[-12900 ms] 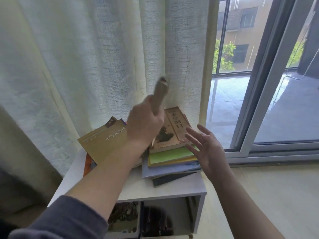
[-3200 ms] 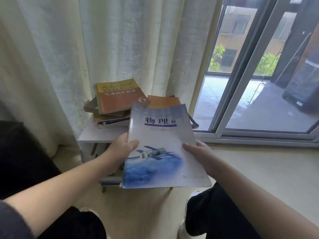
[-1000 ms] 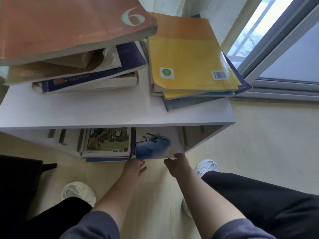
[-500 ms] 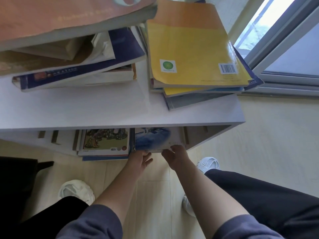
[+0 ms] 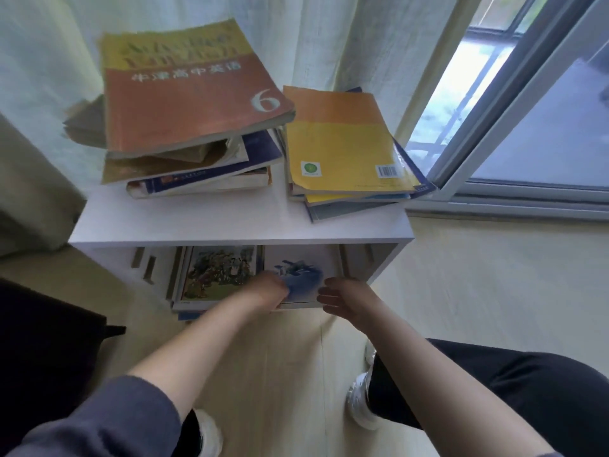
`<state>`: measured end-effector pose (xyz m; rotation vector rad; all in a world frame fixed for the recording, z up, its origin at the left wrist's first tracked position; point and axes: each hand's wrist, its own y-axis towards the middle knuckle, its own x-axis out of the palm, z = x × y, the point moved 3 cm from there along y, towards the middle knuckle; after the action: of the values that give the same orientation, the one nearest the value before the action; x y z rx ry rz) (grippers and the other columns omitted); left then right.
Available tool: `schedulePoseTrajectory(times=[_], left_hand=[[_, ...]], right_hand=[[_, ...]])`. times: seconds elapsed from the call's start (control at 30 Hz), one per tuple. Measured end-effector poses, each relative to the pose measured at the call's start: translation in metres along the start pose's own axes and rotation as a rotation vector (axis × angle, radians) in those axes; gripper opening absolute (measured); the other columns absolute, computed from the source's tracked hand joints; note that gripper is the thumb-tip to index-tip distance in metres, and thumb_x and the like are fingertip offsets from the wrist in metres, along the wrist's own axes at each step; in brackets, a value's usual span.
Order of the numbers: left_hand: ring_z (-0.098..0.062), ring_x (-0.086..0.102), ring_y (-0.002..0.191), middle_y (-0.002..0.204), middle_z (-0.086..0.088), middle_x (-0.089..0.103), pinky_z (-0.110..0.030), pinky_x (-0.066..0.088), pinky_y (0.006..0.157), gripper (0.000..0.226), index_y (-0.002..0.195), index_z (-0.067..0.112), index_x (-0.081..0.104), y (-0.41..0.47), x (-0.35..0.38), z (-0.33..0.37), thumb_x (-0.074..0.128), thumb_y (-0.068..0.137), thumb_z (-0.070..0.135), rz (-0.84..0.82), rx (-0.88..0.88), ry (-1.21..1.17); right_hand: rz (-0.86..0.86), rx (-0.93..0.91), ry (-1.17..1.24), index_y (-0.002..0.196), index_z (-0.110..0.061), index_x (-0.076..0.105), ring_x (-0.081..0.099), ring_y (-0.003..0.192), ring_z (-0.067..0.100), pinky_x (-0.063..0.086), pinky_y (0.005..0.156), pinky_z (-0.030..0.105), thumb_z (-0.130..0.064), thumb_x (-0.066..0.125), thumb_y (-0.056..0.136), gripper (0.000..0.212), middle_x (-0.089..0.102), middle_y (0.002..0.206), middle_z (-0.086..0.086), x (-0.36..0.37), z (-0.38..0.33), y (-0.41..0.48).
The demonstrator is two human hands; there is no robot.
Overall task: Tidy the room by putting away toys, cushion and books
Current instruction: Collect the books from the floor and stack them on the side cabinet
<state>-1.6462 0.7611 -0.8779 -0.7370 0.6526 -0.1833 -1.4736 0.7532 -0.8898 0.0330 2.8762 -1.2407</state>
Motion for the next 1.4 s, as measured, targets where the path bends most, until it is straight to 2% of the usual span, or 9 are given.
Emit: schedulePoseTrajectory(times=[0.23,0.47,0.63,0.73,0.87,1.03,1.13,1.23,1.4], left_hand=[[-0.016,0.061,0.088,0.098,0.001,0.066,-0.034,0.053,0.077,0.021,0.103,0.019,0.067,-0.108,-0.046,0.069,0.05,0.093,0.027,0.194,0.516,0.371],[-0.015,0.054,0.082,0.09,0.004,0.056,-0.026,0.043,0.063,0.01,0.09,0.021,0.057,-0.146,-0.056,0.126,0.054,0.092,0.03,0.605,0.845,0.496],[-0.021,0.047,0.111,0.12,-0.002,0.05,-0.033,0.043,0.088,0.037,0.119,0.019,0.052,-0.118,-0.053,0.159,0.058,0.09,0.04,0.669,0.841,0.707],[-0.027,0.033,0.134,0.144,-0.008,0.037,-0.042,0.034,0.107,0.062,0.14,0.018,0.036,-0.098,-0.054,0.171,0.056,0.09,0.048,0.627,0.734,0.8],[-0.032,0.002,0.147,0.161,-0.009,0.004,-0.05,0.013,0.118,0.082,0.152,0.022,0.009,-0.074,-0.057,0.173,0.048,0.09,0.058,0.496,0.564,0.891],[-0.033,0.018,0.144,0.159,-0.009,0.015,-0.049,0.025,0.114,0.08,0.151,0.022,0.015,-0.06,-0.06,0.171,0.039,0.089,0.067,0.56,0.561,1.004],[-0.035,0.038,0.131,0.149,-0.015,0.033,-0.045,0.045,0.094,0.074,0.146,0.012,0.026,-0.061,-0.056,0.176,0.035,0.093,0.062,0.647,0.614,1.17],[-0.037,0.048,0.122,0.142,-0.019,0.042,-0.044,0.05,0.081,0.067,0.142,0.008,0.031,-0.061,-0.055,0.177,0.03,0.096,0.057,0.639,0.64,1.257],[-0.03,0.062,0.096,0.117,-0.006,0.063,-0.035,0.049,0.067,0.048,0.131,0.022,0.046,-0.071,-0.071,0.18,0.023,0.1,0.05,0.607,0.741,1.051]], right_hand=[[-0.002,-0.204,-0.142,0.099,0.0,0.061,0.066,0.073,0.025,0.055,0.061,0.027,-0.002,0.052,0.092,0.012,0.067,0.087,0.016,-0.022,-0.054,-0.078],[0.117,-0.402,-0.058,0.091,-0.001,0.061,0.064,0.067,0.026,0.057,0.063,0.033,0.001,0.045,0.093,0.017,0.065,0.082,0.019,-0.064,-0.102,-0.111],[0.266,-0.408,-0.018,0.084,-0.006,0.055,0.052,0.057,0.018,0.045,0.049,0.023,-0.009,0.048,0.092,0.011,0.054,0.073,0.009,-0.091,-0.124,-0.101],[0.315,-0.402,0.021,0.101,-0.009,0.053,0.053,0.071,0.017,0.043,0.061,0.028,-0.021,0.054,0.094,0.014,0.056,0.082,0.006,-0.103,-0.133,-0.086],[0.144,-0.294,0.192,0.109,-0.01,0.06,0.063,0.092,0.022,0.049,0.071,0.033,-0.029,0.058,0.095,0.024,0.065,0.101,0.008,-0.098,-0.146,-0.062],[0.191,-0.403,0.215,0.125,-0.012,0.05,0.06,0.091,0.019,0.051,0.076,0.033,-0.016,0.06,0.093,0.034,0.061,0.111,0.007,-0.094,-0.157,-0.043],[0.455,-0.67,-0.196,0.137,-0.015,0.046,0.053,0.107,0.015,0.046,0.091,0.034,-0.021,0.058,0.089,0.05,0.051,0.124,-0.002,-0.098,-0.168,-0.038],[0.519,-0.734,-0.447,0.103,-0.016,0.067,0.06,0.097,0.021,0.051,0.087,0.043,-0.035,0.043,0.093,0.032,0.066,0.106,0.001,-0.093,-0.177,-0.039],[0.548,-0.753,-0.471,0.075,-0.014,0.058,0.058,0.084,0.03,0.041,0.075,0.04,-0.027,0.034,0.099,0.037,0.061,0.076,0.003,-0.099,-0.18,-0.042]])
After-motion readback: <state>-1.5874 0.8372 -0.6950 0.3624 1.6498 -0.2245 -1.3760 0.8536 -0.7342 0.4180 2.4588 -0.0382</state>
